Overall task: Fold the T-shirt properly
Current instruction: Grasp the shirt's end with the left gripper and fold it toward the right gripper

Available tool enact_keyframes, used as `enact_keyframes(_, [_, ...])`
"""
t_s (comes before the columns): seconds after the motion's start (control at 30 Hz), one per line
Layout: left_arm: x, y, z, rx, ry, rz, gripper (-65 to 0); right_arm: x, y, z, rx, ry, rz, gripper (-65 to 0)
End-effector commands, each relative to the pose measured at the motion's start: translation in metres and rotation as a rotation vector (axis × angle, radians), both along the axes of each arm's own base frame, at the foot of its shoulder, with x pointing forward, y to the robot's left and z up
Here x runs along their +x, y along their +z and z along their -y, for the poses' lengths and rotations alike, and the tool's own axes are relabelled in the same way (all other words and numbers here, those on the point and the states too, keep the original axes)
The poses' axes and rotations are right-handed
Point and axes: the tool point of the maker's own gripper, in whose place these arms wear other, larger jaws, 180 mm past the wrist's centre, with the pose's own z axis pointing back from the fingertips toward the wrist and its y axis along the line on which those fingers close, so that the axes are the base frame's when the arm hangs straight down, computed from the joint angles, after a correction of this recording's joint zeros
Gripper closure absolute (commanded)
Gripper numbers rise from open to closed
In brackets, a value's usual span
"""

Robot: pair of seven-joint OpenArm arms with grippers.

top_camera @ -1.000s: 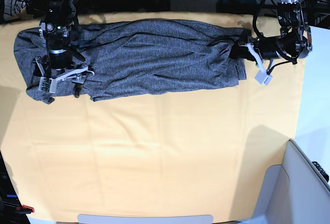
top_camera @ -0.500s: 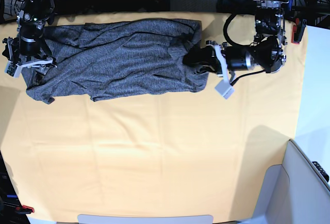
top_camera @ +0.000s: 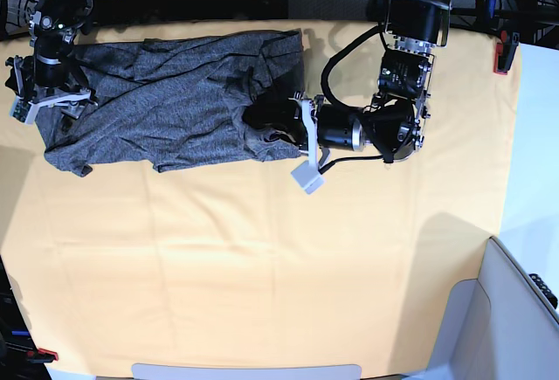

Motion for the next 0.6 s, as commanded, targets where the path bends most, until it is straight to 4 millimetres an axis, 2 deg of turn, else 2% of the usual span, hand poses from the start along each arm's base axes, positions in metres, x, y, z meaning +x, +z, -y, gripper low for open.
enact_keyframes(0.0, [0.006,0.016,0.006,-0.042,-0.004,0.034,-0.4,0.005,0.013,0.003,-0.029,0.004,0.043,-47.0])
enact_keyframes(0.13, [-0.004,0.014,0.019,-0.042,-0.054,0.032,-0.4,0.003,-0.001,0.005,-0.008,-0.004,0.014,-47.0])
enact_keyframes(0.33, [-0.012,0.026,0.049,-0.077,-0.125,0.065,-0.4,0.001,-0.012,0.004,0.01,-0.006,-0.01,-47.0])
enact_keyframes(0.47, [-0.004,0.044,0.063,-0.109,-0.14,0.105,-0.4,0.001,-0.012,0.004,0.01,-0.006,-0.01,-47.0])
enact_keyframes(0.57, [-0.003,0.049,0.068,-0.124,-0.144,0.113,-0.4,0.001,-0.012,0.004,0.01,-0.006,-0.01,-47.0])
